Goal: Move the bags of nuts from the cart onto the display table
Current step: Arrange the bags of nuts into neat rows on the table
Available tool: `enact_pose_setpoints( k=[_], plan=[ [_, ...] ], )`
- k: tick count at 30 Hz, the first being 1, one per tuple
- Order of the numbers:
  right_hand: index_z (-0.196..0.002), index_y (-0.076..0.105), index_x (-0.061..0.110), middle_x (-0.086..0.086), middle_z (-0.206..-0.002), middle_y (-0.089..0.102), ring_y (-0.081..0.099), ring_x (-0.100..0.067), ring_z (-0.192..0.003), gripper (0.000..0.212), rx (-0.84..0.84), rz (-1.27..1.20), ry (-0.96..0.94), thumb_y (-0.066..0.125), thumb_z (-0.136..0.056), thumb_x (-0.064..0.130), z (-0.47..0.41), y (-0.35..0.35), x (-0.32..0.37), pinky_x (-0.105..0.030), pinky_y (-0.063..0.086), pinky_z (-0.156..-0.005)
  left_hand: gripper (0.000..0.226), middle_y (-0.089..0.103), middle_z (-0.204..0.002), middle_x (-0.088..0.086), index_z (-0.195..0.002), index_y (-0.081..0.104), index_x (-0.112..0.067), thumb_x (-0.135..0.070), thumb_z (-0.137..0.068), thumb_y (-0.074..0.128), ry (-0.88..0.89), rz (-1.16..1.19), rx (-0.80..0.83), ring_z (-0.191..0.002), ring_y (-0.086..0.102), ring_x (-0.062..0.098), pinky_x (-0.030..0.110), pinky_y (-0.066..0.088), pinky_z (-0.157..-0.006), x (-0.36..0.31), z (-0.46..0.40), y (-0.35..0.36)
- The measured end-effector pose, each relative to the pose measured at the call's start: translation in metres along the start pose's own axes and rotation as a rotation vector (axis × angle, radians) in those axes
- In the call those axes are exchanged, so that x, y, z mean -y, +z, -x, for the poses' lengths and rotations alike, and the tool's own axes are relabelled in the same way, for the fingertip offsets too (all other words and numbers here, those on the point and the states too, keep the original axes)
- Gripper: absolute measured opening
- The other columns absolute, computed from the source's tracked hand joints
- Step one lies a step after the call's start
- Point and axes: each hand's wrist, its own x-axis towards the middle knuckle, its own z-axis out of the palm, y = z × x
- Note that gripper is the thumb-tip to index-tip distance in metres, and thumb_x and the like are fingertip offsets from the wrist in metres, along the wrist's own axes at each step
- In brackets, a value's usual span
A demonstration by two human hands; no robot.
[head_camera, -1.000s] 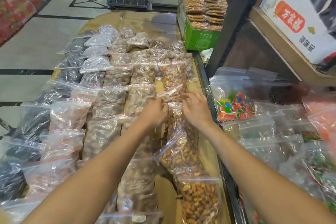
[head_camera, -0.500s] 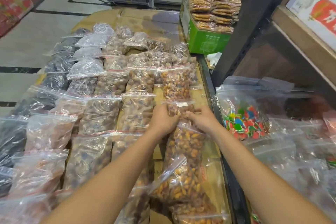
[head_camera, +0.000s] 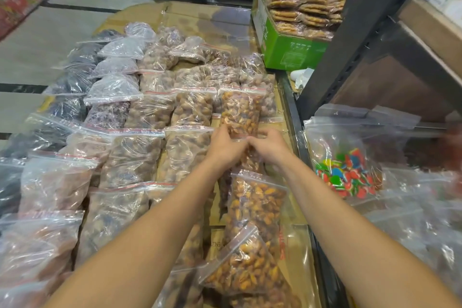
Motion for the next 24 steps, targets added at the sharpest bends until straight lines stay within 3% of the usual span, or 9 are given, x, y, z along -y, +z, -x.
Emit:
enact_pose_setpoints(
  k=[4,7,10,12,14,18,20,22,24],
  plan=[
    [-0.108,0.064,0.022,-0.001,-0.1,0.071,0.068,-0.023,-0.087,0.018,-0.029,-0.03,-0.008,0.071,-0.092,0.016,0.0,0.005,0.002,-0.039,0.058,-0.078,0.094,0.029,-0.157,0.005,-0.15,0.031,-0.021,-0.046,-0.064,0.062,-0.034,-0.145,-0.002,-0.132,0.047,0.039,0.056,0.049,-0.103,0.0,0.003,0.007],
    [-0.14,0.053,0.01,-0.009,-0.138,0.061,0.062,-0.021,-0.102,0.051,-0.04,-0.072,0.01,0.07,-0.094,0.025,0.005,-0.001,0.001,-0.041,0.056,-0.094,0.091,0.019,-0.163,0.002,-0.154,0.025,-0.021,-0.04,-0.074,0.064,-0.009,-0.132,-0.004,-0.136,0.044,0.036,0.052,0.05,-0.103,-0.008,0.013,0.004],
    [-0.147,0.044,0.014,-0.005,-0.141,0.056,0.061,-0.023,-0.109,0.064,-0.039,-0.033,0.059,0.069,-0.094,0.04,0.021,-0.009,-0.012,-0.043,0.054,-0.093,0.08,0.024,-0.163,0.004,-0.157,0.023,-0.022,-0.027,-0.088,0.064,0.052,-0.105,-0.023,-0.136,0.047,0.033,0.051,0.05,-0.105,0.003,0.034,0.001],
    [-0.119,0.057,0.016,0.0,-0.114,0.066,0.066,-0.016,-0.094,0.043,0.073,0.056,0.081,0.075,-0.089,0.041,0.032,-0.012,-0.021,-0.037,0.053,-0.084,0.07,0.041,-0.152,0.01,-0.152,0.029,-0.02,-0.034,-0.092,0.06,0.019,-0.171,-0.028,-0.127,0.055,0.033,0.053,0.052,-0.1,0.016,0.051,0.0],
    [-0.104,0.066,0.012,0.001,-0.098,0.074,0.071,-0.014,-0.086,0.034,0.165,0.052,0.064,0.085,-0.082,0.031,0.037,-0.014,-0.03,-0.037,0.058,-0.087,0.059,0.058,-0.13,0.01,-0.142,0.037,-0.014,-0.043,-0.094,0.058,-0.01,-0.181,-0.01,-0.112,0.063,0.031,0.052,0.056,-0.092,0.02,0.064,0.001],
    [-0.114,0.066,0.014,-0.006,-0.106,0.072,0.066,-0.011,-0.079,0.032,0.103,-0.038,0.027,0.081,-0.086,0.006,0.045,-0.013,-0.024,-0.026,0.056,-0.067,0.044,0.06,-0.124,0.001,-0.132,0.05,-0.019,-0.02,-0.091,0.068,0.022,0.018,-0.086,-0.1,0.066,0.024,0.048,0.059,-0.087,0.012,0.074,-0.004],
    [-0.122,0.063,0.009,-0.006,-0.105,0.072,0.071,-0.013,-0.079,0.039,0.129,-0.084,0.101,0.078,-0.087,0.002,0.047,-0.013,-0.018,-0.031,0.061,-0.07,0.041,0.062,-0.128,0.003,-0.128,0.058,-0.018,-0.005,-0.09,0.066,-0.001,0.042,-0.024,-0.1,0.068,0.026,0.044,0.06,-0.086,0.007,0.074,-0.007],
    [-0.128,0.061,0.007,-0.007,-0.104,0.073,0.074,-0.019,-0.086,0.047,0.128,-0.156,0.122,0.077,-0.085,-0.004,0.047,-0.01,-0.019,-0.039,0.064,-0.077,0.043,0.065,-0.124,0.005,-0.126,0.062,-0.019,0.002,-0.089,0.063,-0.019,0.067,0.017,-0.079,0.067,0.021,0.034,0.057,-0.063,0.007,0.072,-0.012],
    [-0.12,0.064,0.01,-0.006,-0.103,0.071,0.069,-0.016,-0.083,0.036,0.046,-0.107,0.109,0.075,-0.088,-0.003,0.051,-0.008,-0.019,-0.026,0.058,-0.059,0.046,0.065,-0.117,0.002,-0.132,0.059,-0.019,-0.001,-0.09,0.066,-0.018,0.073,0.003,-0.063,0.059,0.014,0.027,0.048,-0.05,0.008,0.073,-0.017]
  ],
)
